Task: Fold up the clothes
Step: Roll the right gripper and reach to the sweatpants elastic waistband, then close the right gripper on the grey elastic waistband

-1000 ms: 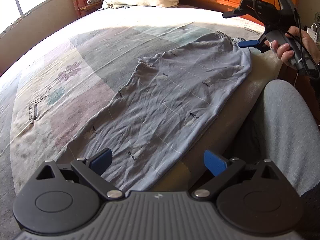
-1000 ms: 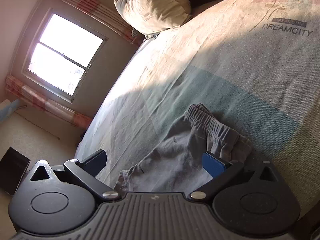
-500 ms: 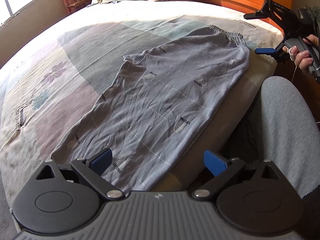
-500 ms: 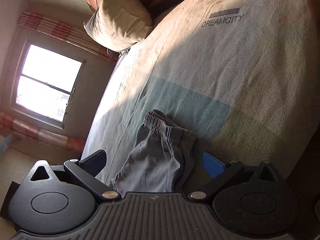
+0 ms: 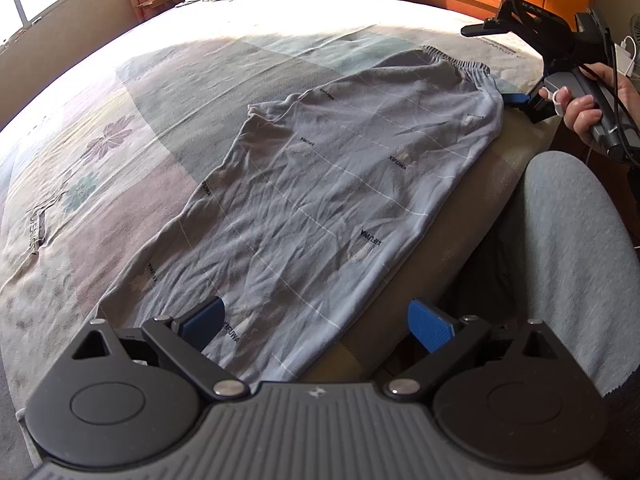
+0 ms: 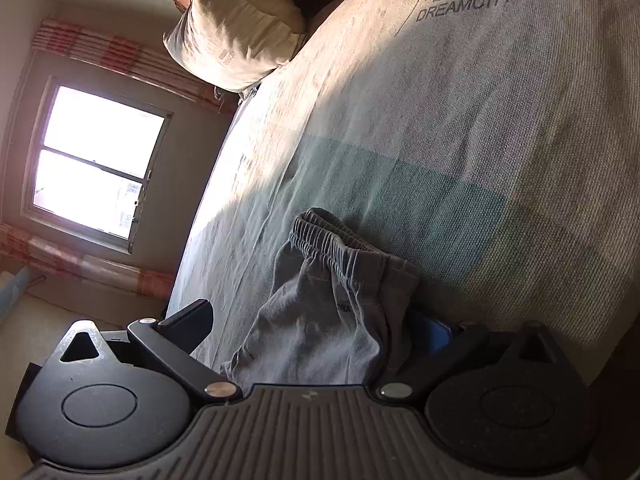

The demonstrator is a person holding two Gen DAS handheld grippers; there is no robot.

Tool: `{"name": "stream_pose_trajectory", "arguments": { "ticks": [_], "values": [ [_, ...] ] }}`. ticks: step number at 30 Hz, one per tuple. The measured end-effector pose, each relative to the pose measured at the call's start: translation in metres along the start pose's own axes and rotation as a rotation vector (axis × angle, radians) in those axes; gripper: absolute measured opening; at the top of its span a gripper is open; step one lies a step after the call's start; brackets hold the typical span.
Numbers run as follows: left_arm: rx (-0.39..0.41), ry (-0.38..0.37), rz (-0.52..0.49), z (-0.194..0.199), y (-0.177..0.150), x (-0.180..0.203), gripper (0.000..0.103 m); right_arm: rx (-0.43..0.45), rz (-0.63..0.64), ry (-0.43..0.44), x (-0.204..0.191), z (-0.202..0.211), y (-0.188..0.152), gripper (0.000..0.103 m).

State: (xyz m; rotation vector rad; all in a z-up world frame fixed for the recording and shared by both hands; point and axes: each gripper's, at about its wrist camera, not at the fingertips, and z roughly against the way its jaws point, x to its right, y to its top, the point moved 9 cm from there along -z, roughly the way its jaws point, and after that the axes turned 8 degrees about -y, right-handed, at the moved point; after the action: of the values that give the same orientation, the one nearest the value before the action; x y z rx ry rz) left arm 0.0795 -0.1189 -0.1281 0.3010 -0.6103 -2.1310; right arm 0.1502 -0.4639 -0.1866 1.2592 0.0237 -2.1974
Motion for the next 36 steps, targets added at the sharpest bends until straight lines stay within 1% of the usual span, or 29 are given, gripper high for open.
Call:
{"name": "stream_pose_trajectory", "arguments": {
  "ticks": [1, 4, 6, 8, 11, 17, 23, 26, 29, 30, 31, 32, 33, 34, 36],
  "values": [
    [0.0, -0.001, 0.0, 0.0, 0.0, 0.0, 0.098, -0.019, 0.026, 0.016, -0.002, 0.0, -0.005, 0.103],
    [0.0, -0.005, 0.002, -0.001, 0.0, 0.001, 0.098, -0.03, 0.131, 0.009, -0.008, -0.001, -0.014, 0.103],
    [0.0, -0.003, 0.001, -0.002, 0.0, 0.002, 0.098, -0.02, 0.112, 0.021, -0.009, -0.004, -0.007, 0.103],
    [0.0, -0.004, 0.0, -0.002, -0.001, 0.003, 0.098, 0.004, 0.075, 0.051, -0.008, -0.007, 0.007, 0.103],
    [0.003, -0.016, -0.002, -0.002, -0.002, 0.006, 0.098, 0.001, 0.039, 0.046, -0.007, -0.01, 0.019, 0.103],
    [-0.004, -0.016, 0.003, -0.005, -0.004, 0.004, 0.098, -0.026, 0.066, 0.072, -0.016, -0.015, 0.015, 0.103],
    [0.019, -0.026, -0.02, -0.002, 0.001, 0.009, 0.098, -0.053, 0.094, 0.098, -0.024, -0.02, 0.011, 0.103],
    [0.018, -0.021, -0.011, -0.002, 0.0, 0.007, 0.098, -0.045, 0.088, 0.109, -0.024, -0.021, 0.013, 0.103],
    [0.006, -0.006, 0.008, -0.004, -0.004, 0.0, 0.098, -0.016, 0.151, 0.126, -0.022, -0.016, 0.009, 0.102],
    [0.002, 0.001, 0.013, -0.005, -0.005, -0.002, 0.098, -0.006, 0.172, 0.131, -0.021, -0.014, 0.007, 0.094],
    [0.0, 0.008, 0.014, -0.006, -0.005, -0.003, 0.098, 0.01, 0.189, 0.073, -0.016, -0.015, 0.007, 0.085],
    [-0.001, 0.017, 0.013, -0.006, -0.006, -0.005, 0.098, 0.024, 0.21, 0.006, -0.009, -0.017, 0.006, 0.065],
    [-0.001, 0.02, 0.013, -0.006, -0.006, -0.005, 0.098, 0.037, 0.197, -0.016, -0.002, -0.017, 0.008, 0.043],
    [0.0, 0.017, 0.014, -0.006, -0.007, -0.005, 0.098, 0.05, 0.183, -0.036, 0.006, -0.017, 0.011, 0.036],
    [0.0, 0.002, 0.011, -0.006, -0.008, -0.003, 0.098, 0.041, 0.15, -0.006, 0.007, -0.016, 0.012, 0.018]
  ]
}}
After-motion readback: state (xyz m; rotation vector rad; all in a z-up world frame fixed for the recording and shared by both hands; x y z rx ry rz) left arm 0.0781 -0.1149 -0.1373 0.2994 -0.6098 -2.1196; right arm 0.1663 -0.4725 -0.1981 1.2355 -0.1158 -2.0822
